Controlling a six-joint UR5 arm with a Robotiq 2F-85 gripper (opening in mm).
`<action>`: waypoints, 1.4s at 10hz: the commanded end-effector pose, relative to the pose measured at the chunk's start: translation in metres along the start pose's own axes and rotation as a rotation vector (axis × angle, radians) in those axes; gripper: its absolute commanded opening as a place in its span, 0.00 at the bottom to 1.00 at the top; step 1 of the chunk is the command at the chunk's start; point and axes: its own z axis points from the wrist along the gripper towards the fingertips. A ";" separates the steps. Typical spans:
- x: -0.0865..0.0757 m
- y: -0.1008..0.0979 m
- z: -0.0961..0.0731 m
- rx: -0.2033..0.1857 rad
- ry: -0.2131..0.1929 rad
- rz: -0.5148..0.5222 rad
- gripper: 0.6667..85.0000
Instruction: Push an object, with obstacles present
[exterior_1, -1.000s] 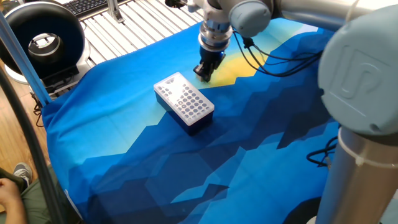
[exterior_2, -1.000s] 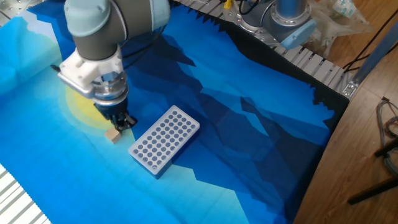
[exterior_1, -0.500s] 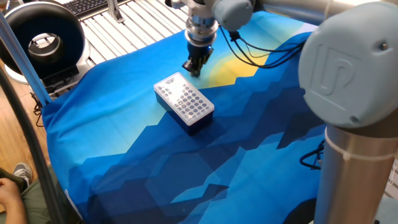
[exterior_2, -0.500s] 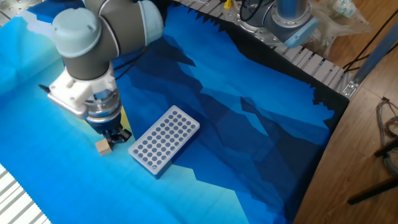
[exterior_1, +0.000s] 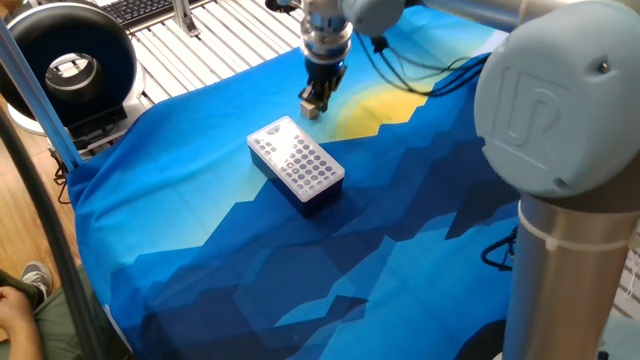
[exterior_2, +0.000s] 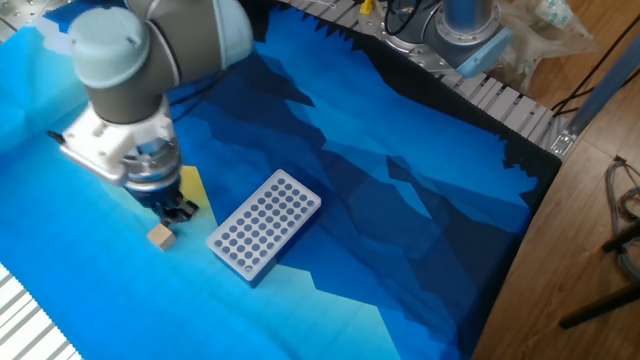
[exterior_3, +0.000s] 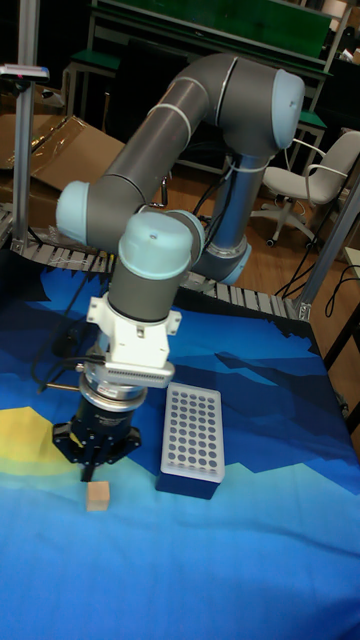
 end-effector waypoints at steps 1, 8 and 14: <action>-0.001 -0.042 -0.001 0.034 -0.008 -0.046 0.00; -0.026 0.017 0.009 -0.123 0.014 0.069 0.00; -0.038 0.060 0.002 -0.165 0.039 0.157 0.00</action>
